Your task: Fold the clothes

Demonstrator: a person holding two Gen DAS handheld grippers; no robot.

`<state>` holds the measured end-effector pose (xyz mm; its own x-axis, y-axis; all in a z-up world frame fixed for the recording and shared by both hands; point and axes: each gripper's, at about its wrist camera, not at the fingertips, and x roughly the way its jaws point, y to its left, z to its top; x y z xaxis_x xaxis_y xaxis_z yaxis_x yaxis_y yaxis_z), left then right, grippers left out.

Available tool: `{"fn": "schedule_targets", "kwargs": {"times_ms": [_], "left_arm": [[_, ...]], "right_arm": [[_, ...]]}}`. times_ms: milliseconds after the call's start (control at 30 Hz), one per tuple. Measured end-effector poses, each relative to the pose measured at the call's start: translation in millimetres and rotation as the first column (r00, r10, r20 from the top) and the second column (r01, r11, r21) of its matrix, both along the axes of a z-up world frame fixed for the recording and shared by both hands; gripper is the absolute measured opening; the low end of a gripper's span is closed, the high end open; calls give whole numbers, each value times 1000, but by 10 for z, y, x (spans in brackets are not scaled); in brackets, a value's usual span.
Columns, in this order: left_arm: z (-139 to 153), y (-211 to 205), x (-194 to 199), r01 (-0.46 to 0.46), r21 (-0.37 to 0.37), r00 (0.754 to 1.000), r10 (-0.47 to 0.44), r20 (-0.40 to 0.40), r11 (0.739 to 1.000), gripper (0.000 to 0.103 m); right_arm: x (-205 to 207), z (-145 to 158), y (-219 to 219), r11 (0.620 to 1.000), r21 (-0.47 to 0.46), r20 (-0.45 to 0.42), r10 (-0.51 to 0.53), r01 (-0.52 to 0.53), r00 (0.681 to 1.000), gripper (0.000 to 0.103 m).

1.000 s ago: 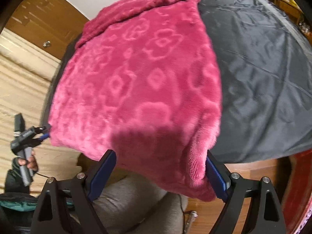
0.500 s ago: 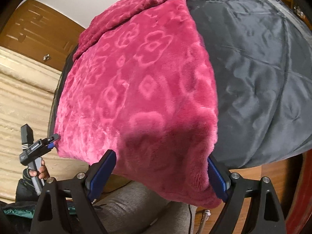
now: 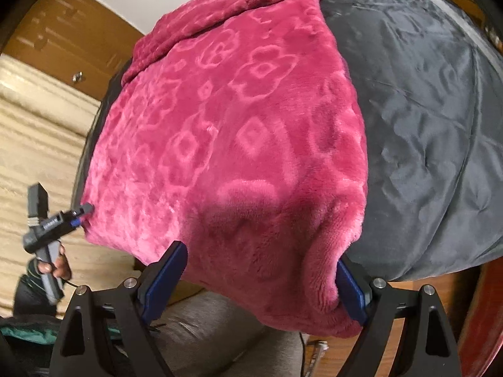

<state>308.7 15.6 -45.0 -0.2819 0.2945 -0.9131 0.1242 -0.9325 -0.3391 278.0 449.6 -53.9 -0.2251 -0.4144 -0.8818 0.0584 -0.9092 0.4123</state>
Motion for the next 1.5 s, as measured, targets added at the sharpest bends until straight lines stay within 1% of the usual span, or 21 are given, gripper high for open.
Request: {"fn": "schedule_targets", "kwargs": {"times_ms": [33,67,100,167,233,367,500,700,800,933,1033,1067,1100,1167,1233,1300,1367,1400,1500], "left_arm": [[4,5,-2,0,0,1000,0,1,1000,72],[7,3,-3,-2,4,1000,1,2,1000,68],[8,-3,-5,-4,8,1000,4,2,1000,64],[11,-18,-8,-12,12,1000,12,0,1000,61],[13,-39,-11,-24,18,1000,24,2,1000,57],[57,-40,3,-22,8,1000,22,-7,1000,48],[59,-18,-5,-14,1,1000,14,-8,1000,48],[16,-27,-16,-10,2,1000,10,2,1000,49],[19,-26,-43,-7,2,1000,7,4,1000,50],[21,-18,-54,4,-9,1000,-4,4,1000,49],[22,-29,-53,4,-13,1000,-4,12,1000,32],[34,-49,-53,-4,-7,1000,4,12,1000,23],[55,-67,-53,-8,3,1000,8,9,1000,19],[116,-88,-57,-7,21,1000,7,-4,1000,17],[206,-84,-70,8,37,1000,-7,-26,999,16],[313,-77,-99,22,54,998,-19,-55,998,16],[422,-74,-152,31,67,996,-26,-80,997,16],[469,-79,-174,39,72,995,-33,-91,997,16],[514,-63,-238,57,62,994,-51,-95,996,16]], "right_arm": [[2,3,-15,1000,14,-4,7,-7,1000,84],[8,10,-23,999,38,-10,14,-14,1000,78],[13,17,-22,998,64,-15,19,-18,1000,59],[14,10,7,995,93,-17,20,-19,1000,35],[14,8,43,996,84,-18,16,-14,1000,34],[28,70,8,993,110,-41,35,-30,999,29],[-3,116,-33,991,124,-53,47,-40,997,29],[-35,50,23,995,103,-16,8,-6,1000,30],[-36,41,19,994,111,-9,13,-12,1000,30],[-28,29,-38,989,146,-15,31,-29,999,30],[-26,28,-61,987,155,-22,40,-36,999,29],[-24,30,-60,988,151,-24,41,-36,999,29],[-21,37,-43,990,136,-27,39,-35,999,29],[-15,68,7,996,79,-39,33,-30,999,25],[-13,130,76,1000,-18,-57,24,-25,998,24],[-30,194,122,993,-111,-73,23,-31,997,24],[-61,257,143,985,-170,-88,20,-34,996,24],[-82,275,138,983,-178,-91,18,-34,996,24],[-141,249,86,989,-149,-79,11,-22,997,24]]}}
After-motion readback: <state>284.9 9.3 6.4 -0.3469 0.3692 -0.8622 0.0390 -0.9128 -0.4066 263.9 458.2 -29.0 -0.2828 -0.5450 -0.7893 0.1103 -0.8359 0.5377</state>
